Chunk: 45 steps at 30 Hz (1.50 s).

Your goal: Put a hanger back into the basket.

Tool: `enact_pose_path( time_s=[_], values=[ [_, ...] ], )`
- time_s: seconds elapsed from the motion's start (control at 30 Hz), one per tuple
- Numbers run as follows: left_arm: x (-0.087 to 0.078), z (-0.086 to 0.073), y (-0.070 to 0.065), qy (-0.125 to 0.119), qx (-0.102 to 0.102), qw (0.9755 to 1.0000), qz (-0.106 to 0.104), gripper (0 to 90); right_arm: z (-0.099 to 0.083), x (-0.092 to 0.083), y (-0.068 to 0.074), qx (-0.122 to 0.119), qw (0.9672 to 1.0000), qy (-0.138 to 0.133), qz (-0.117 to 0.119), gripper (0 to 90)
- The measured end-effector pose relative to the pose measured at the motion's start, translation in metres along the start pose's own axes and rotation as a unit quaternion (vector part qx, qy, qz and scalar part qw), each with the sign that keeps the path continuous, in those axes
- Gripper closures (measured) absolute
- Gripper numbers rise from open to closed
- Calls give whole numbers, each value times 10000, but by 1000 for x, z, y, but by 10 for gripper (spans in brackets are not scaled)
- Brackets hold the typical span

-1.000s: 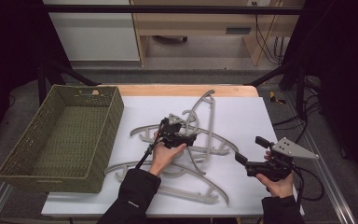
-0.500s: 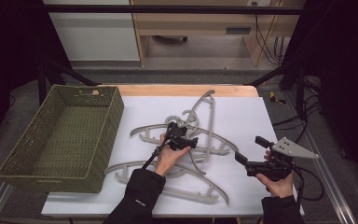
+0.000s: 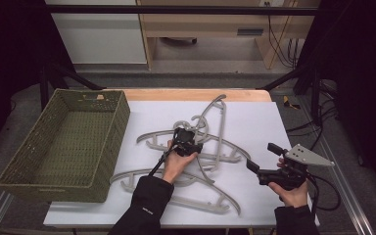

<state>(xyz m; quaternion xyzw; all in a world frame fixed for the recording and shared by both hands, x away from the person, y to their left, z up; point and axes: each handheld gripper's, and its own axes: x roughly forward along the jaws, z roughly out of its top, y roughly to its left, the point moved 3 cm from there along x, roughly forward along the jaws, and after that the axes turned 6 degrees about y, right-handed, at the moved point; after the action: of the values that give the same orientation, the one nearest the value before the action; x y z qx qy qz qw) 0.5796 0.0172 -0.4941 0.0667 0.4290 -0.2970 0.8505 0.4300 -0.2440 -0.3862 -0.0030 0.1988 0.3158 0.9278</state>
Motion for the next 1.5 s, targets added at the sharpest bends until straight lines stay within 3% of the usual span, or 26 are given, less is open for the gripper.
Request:
enact_pose_path(
  time_s=[0.37, 0.5, 0.63, 0.9, 1.03, 1.13, 1.2, 1.5],
  values=[
    [-5, 0, 8, 118, 99, 9993, 350, 668, 0, 0, 0, 2, 10000, 6, -3, 25],
    [-6, 0, 10, 192, 122, 9988, 442, 622, 0, 0, 0, -13, 10000, 5, -19, 26],
    [-6, 0, 11, 265, 50, 9989, 387, 609, 0, 0, 0, -5, 10000, 6, -8, 26],
    [-10, 0, 18, 338, -210, 9977, 547, 732, 0, 1, 0, -12, 10000, 9, -8, 27],
    [-15, 2, 25, 232, -371, 9971, 620, 785, 0, 1, 0, -15, 10000, 9, -6, 27],
    [-20, 4, 26, 100, -408, 9982, 437, 813, -1, 1, -1, -18, 10000, 6, -9, 27],
    [-23, 4, 25, 74, -265, 9982, 527, 813, -1, 0, -1, -18, 10000, 8, -10, 27],
    [-44, 7, 27, -337, -161, 9984, 428, 818, 0, 0, -1, -41, 10000, -6, -12, 27]
  ],
)
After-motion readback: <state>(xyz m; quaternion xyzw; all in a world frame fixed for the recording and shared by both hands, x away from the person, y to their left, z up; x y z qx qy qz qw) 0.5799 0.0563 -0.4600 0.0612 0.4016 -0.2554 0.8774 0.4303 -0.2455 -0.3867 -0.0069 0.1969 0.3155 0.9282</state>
